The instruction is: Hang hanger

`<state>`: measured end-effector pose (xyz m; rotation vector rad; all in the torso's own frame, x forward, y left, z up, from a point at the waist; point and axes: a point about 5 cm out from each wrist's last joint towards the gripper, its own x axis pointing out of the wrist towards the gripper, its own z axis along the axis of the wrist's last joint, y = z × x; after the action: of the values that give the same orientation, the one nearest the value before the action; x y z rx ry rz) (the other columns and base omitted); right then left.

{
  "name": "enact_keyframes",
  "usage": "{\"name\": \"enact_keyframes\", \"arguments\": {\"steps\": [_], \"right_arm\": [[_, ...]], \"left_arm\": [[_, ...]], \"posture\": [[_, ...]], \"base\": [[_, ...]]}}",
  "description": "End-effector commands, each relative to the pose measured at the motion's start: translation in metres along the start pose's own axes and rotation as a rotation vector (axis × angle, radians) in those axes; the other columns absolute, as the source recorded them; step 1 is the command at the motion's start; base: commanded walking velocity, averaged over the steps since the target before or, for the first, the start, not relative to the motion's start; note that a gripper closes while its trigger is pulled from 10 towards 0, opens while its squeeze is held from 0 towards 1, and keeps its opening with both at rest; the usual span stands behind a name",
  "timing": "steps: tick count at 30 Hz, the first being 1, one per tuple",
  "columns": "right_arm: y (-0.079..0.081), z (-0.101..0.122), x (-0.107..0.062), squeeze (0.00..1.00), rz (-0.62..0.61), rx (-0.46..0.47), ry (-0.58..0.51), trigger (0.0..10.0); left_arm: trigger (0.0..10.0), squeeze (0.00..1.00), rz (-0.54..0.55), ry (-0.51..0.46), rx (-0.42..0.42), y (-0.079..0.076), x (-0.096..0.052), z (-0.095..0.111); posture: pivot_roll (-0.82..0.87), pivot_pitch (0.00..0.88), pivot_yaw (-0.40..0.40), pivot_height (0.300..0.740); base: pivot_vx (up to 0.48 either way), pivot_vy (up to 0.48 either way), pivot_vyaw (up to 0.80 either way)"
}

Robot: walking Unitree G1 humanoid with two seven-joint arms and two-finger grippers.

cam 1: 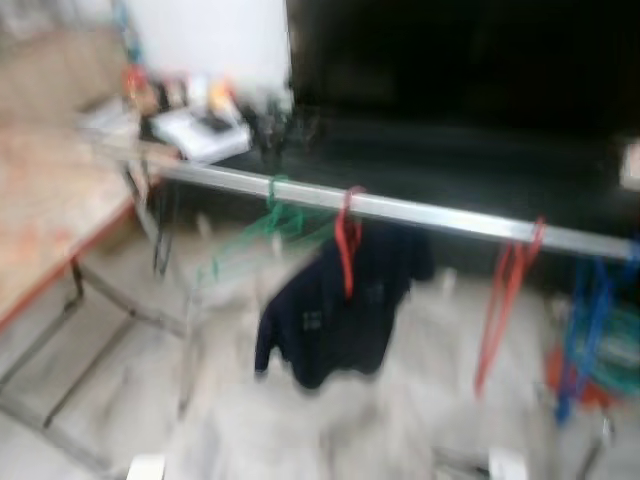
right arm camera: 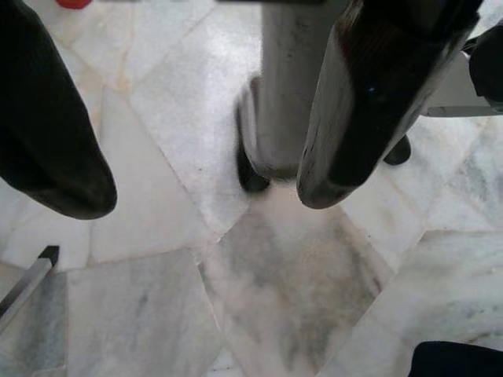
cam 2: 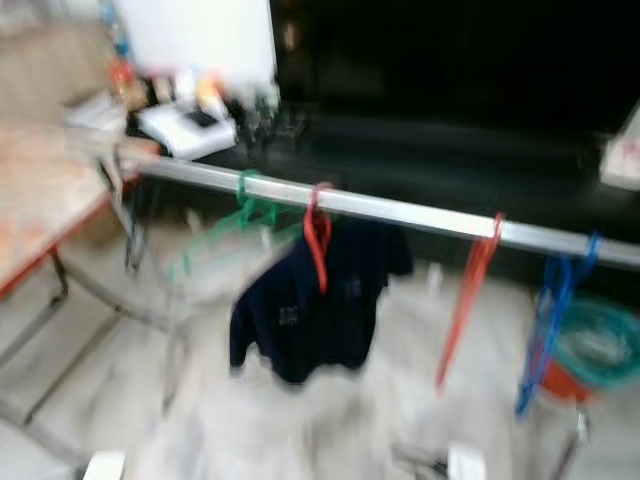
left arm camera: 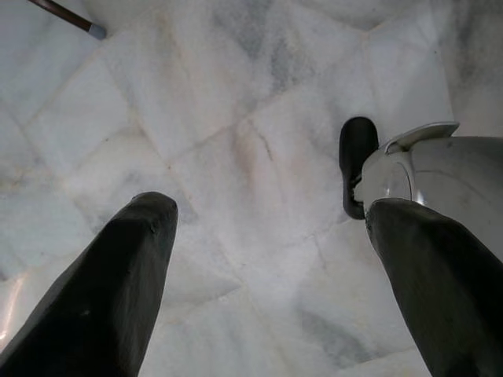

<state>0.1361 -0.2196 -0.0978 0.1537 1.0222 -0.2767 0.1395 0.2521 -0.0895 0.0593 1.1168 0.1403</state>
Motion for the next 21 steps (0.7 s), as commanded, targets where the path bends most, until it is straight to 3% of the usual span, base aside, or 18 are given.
{"name": "enact_keyframes", "arguments": {"steps": [1, 15, 21], "right_arm": [[-0.0029, 0.0006, -0.0001, 0.00, -0.008, -0.002, 0.001, 10.0], [-0.0030, 0.0009, 0.0000, 0.00, -0.007, -0.001, 0.003, 10.0], [-0.0033, 0.0006, 0.0000, 0.00, -0.005, -0.012, 0.008, 10.0]], "left_arm": [[10.0, 0.00, -0.007, 0.001, -0.001, -0.0028, 0.0006, 0.0014], [10.0, 0.00, -0.011, -0.003, 0.006, -0.0046, 0.0010, 0.0039], [10.0, 0.00, -0.010, 0.001, 0.015, -0.0049, 0.0011, 0.0033]], "posture": [[-0.02, 0.000, 0.067, 0.740], [-0.02, 0.000, 0.064, 0.740], [-0.02, 0.000, 0.064, 0.740]], "base": [[-0.292, 0.000, 0.00], [-0.292, 0.000, 0.00], [0.000, 0.000, -0.76]]}}
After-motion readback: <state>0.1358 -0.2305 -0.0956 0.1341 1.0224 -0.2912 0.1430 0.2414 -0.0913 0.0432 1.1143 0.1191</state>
